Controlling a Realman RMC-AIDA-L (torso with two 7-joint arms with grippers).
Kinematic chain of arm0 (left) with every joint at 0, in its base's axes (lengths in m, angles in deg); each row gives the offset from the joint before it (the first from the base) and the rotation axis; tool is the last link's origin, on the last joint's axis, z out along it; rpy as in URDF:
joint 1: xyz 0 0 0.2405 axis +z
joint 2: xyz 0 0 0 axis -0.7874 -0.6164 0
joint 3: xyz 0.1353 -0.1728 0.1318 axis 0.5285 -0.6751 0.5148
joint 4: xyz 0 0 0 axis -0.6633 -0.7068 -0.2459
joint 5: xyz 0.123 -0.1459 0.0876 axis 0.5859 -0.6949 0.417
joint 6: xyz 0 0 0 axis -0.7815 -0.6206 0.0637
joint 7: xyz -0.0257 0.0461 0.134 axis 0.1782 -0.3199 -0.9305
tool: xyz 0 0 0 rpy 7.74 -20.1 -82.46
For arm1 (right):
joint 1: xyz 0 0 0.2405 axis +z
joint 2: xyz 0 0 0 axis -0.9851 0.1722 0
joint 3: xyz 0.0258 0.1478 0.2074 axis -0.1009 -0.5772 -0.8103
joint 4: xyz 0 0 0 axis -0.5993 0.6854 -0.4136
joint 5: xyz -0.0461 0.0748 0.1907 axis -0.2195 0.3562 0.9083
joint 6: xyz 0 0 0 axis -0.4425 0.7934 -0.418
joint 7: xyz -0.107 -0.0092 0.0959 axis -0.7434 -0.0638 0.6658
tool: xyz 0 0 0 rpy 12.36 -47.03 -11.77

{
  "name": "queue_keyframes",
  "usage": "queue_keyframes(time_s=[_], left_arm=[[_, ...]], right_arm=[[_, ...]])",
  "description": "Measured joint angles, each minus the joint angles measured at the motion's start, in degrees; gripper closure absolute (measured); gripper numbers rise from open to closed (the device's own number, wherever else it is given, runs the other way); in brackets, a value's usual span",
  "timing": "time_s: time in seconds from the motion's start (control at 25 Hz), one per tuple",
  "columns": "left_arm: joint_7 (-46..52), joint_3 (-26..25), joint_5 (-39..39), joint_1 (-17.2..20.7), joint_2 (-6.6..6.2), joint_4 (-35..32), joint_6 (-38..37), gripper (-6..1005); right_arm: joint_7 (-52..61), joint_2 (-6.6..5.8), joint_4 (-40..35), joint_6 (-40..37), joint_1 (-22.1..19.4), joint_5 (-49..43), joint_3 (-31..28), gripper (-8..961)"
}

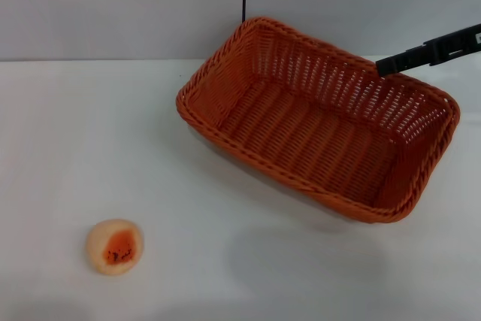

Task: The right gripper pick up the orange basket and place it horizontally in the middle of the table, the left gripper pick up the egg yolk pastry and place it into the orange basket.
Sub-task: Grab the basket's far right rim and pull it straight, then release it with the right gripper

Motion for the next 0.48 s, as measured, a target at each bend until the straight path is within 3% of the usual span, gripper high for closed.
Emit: queue_keyframes(time_s=[0.48], left_arm=[[0.0, 0.1, 0.8, -0.1, -0.06, 0.0, -0.3, 186]], right_arm=[[-9.0, 2.70, 2.3, -7.2, -2.1, 1.6, -0.6, 246]])
